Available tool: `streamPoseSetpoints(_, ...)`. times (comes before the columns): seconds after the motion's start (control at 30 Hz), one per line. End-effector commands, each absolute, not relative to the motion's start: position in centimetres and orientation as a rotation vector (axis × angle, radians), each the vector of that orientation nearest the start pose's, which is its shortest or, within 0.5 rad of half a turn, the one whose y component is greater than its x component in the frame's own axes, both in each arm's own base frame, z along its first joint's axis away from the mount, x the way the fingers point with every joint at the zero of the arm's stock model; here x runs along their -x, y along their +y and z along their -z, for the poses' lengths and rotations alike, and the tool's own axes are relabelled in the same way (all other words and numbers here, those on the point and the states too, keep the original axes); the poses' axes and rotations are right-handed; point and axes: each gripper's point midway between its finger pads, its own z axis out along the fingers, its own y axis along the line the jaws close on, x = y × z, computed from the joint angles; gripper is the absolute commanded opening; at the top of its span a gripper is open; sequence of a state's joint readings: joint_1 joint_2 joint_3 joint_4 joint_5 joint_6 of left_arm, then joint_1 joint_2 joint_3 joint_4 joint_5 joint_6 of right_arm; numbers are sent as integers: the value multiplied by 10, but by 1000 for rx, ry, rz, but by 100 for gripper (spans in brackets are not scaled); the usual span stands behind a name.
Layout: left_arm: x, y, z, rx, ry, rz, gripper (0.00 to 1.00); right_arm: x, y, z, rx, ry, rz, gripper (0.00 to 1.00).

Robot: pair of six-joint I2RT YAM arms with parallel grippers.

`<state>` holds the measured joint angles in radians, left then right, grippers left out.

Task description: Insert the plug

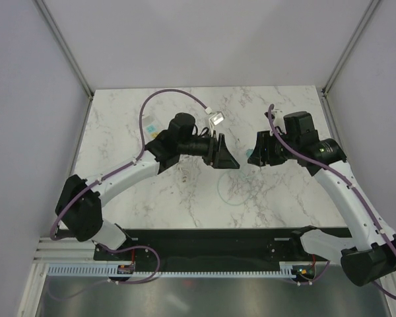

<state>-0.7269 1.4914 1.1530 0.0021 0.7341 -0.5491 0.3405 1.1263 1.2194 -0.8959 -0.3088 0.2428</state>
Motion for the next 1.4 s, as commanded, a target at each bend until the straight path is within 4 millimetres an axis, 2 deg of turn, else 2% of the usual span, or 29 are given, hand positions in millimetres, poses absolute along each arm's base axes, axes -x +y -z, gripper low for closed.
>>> streamPoseSetpoints(0.0, -233, -389, -267, -795, 1918, 1472, 73, -243, 167, -263, 300, 2298, -747, 0)
streamPoseSetpoints(0.13, -243, -398, -258, -787, 1940, 1456, 71, -241, 172, -274, 308, 2247, -795, 0)
streamPoseSetpoints(0.23, -245, -404, -253, -799, 1956, 1476, 39, -240, 175, -282, 315, 2215, -820, 0)
streamPoseSetpoints(0.27, -248, -404, -253, -796, 1957, 1460, 22, -241, 174, -284, 311, 2206, -811, 0)
streamPoseSetpoints(0.33, -267, -391, -247, -728, 2026, 1304, 14, -250, 163, -290, 255, 2177, -724, 0)
streamPoseSetpoints(0.37, -275, -384, -247, -703, 2044, 1236, 12, -253, 156, -300, 225, 2140, -685, 0)
streamPoseSetpoints(0.43, -296, -364, -249, -621, 2103, 1066, 12, -266, 133, -310, 80, 2105, -545, 0)
streamPoseSetpoints(0.47, -310, -351, -251, -579, 2114, 1003, 15, -280, 101, -319, -51, 2071, -352, 0)
streamPoseSetpoints(0.5, -322, -341, -259, -529, 2115, 941, 16, -284, 91, -323, -94, 2051, -294, 0)
streamPoseSetpoints(0.57, -333, -325, -256, -477, 2163, 880, 25, -292, 79, -342, -160, 1983, -235, 0)
streamPoseSetpoints(0.6, -337, -322, -262, -458, 2159, 856, 27, -294, 81, -350, -160, 1956, -252, 0)
streamPoseSetpoints(0.7, -336, -317, -251, -447, 2218, 822, 31, -297, 98, -383, -115, 1819, -387, 0)
streamPoseSetpoints(0.73, -333, -313, -243, -450, 2254, 794, 36, -299, 102, -397, -104, 1756, -421, 0)
streamPoseSetpoints(0.77, -333, -308, -243, -444, 2263, 764, 48, -298, 104, -402, -92, 1733, -440, 0)
streamPoseSetpoints(0.83, -341, -293, -248, -412, 2251, 650, 58, -296, 115, -410, -38, 1704, -500, 0)
streamPoseSetpoints(0.9, -337, -287, -278, -438, 2171, 651, 63, -295, 130, -416, 21, 1651, -581, 0)
streamPoseSetpoints(0.93, -334, -288, -290, -476, 2131, 666, 64, -290, 145, -427, 85, 1596, -668, 0)
streamPoseSetpoints(0.97, -328, -290, -311, -496, 2076, 711, 65, -288, 153, -418, 115, 1596, -712, 0)
streamPoseSetpoints(1.0, -313, -302, -333, -573, 2015, 829, 65, -284, 160, -419, 141, 1580, -758, 0)
streamPoseSetpoints(1.03, -305, -308, -348, -612, 1968, 892, 65, -276, 172, -428, 208, 1531, -829, 0)
streamPoseSetpoints(1.07, -297, -312, -358, -647, 1936, 951, 66, -272, 175, -422, 219, 1529, -855, 0)
streamPoseSetpoints(1.1, -280, -319, -380, -707, 1852, 1053, 66, -269, 177, -423, 208, 1518, -888, 0)
streamPoseSetpoints(1.13, -270, -322, -391, -726, 1815, 1115, 66, -263, 175, -436, 201, 1454, -907, 0)
streamPoseSetpoints(1.17, -260, -325, -398, -760, 1772, 1174, 67, -267, 172, -429, 150, 1457, -906, 0)
streamPoseSetpoints(1.2, -247, -328, -413, -801, 1664, 1246, 67, -267, 168, -431, 96, 1444, -921, 0)
streamPoseSetpoints(1.23, -240, -329, -419, -783, 1641, 1301, 68, -266, 166, -442, 15, 1400, -983, 0)
streamPoseSetpoints(1.3, -232, -330, -427, -784, 1529, 1346, 70, -269, 154, -438, -157, 1364, -1034, 0)
streamPoseSetpoints(1.33, -229, -332, -427, -777, 1515, 1365, 71, -259, 150, -457, -231, 1268, -1148, 0)
streamPoseSetpoints(1.37, -231, -334, -418, -778, 1523, 1363, 71, -264, 150, -442, -289, 1269, -1180, 0)
